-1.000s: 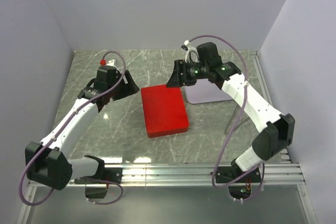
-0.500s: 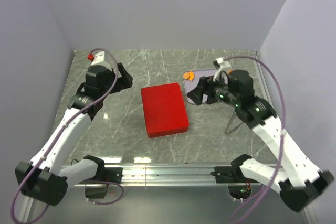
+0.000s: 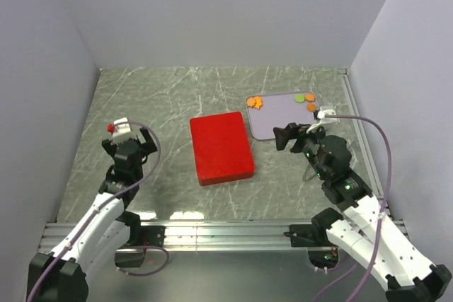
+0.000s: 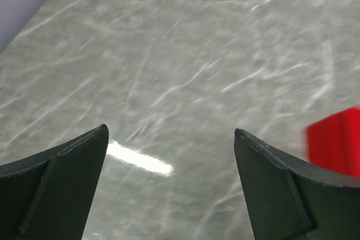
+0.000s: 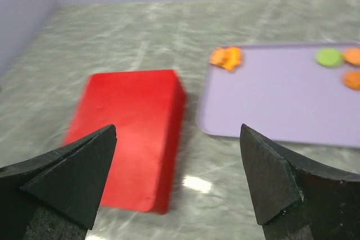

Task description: Pack the cookies

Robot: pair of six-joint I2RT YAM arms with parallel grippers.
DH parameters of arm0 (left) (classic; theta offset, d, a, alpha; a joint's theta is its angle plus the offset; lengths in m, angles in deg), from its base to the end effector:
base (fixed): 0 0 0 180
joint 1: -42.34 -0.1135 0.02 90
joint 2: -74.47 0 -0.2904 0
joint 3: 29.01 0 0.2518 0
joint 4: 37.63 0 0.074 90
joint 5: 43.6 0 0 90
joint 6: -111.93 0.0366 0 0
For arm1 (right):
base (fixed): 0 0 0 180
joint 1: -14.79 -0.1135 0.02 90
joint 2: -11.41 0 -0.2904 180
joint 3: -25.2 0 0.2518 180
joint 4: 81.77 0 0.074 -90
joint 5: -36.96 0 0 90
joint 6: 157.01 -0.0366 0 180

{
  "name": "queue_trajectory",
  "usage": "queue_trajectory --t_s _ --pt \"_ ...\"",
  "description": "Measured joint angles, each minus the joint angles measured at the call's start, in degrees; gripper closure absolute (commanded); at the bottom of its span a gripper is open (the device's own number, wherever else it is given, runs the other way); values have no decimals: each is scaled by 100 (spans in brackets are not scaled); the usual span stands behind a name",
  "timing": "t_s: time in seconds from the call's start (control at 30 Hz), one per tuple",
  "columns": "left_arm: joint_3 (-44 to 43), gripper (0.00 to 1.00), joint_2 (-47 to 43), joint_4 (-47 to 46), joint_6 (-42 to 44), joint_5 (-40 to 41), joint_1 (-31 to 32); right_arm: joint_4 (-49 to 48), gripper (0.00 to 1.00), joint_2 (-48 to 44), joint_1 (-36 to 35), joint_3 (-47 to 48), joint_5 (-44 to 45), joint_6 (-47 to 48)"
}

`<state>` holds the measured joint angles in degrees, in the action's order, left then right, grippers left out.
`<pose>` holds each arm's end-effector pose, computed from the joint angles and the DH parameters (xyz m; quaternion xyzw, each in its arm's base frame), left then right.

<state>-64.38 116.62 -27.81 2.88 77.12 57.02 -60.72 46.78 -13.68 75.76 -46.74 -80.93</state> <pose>0.1555 -0.0214 0.2485 -0.1877 0.7665 0.0361 0.6131 0.1215 0.0613 0.3363 -0.0573 0.7399 0.2038 0.6385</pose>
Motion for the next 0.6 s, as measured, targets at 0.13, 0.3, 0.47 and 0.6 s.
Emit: queue_trajectory --t_s 0.13,0.3,0.47,0.6 --pt "927 1 2 -798 343 -50 -256 -249 1 258 2 -319 785 175" --pt "1200 1 588 -1729 490 -162 -525 -732 0 708 81 -809 1314 527" --pt "1215 1 1521 -2776 551 -542 -1025 -1305 0 1198 153 -1207 1567 682" --pt "1202 1 2214 -3523 654 -839 -1287 -1851 0 1792 286 -1298 1692 616"
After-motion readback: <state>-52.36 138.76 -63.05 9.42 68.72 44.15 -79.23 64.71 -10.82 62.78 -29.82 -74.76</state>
